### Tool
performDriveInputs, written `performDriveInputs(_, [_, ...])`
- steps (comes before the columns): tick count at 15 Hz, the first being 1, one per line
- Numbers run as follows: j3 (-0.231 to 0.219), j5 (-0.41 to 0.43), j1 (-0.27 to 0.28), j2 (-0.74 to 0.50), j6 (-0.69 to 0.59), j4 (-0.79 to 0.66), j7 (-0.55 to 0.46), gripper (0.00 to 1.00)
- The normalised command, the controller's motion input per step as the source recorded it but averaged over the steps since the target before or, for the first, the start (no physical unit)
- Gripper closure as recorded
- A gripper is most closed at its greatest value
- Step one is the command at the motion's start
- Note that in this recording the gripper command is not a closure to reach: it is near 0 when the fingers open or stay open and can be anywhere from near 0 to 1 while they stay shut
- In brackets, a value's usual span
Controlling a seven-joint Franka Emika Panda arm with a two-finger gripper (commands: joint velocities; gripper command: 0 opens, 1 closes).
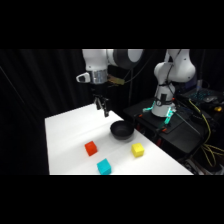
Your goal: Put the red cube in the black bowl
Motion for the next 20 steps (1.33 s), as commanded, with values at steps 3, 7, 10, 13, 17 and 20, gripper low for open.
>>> performDriveInputs(3, [0.017,0.062,-0.026,0.18,0.0,0.24,-0.06,0.0])
performDriveInputs(7, [0.017,0.104,-0.047,0.5,-0.07,0.66,-0.11,0.0])
performDriveInputs(10, [0.029,0.084,-0.061,0.58,-0.08,0.71,-0.11,0.0])
performDriveInputs(13, [0.034,0.054,-0.068,0.42,-0.05,0.49,-0.1,0.0])
performDriveInputs(17, [0.058,0.059,-0.053,0.22,-0.01,0.22,-0.08,0.0])
performDriveInputs(20, [0.065,0.041,-0.026,0.17,0.06,0.12,-0.05,0.0])
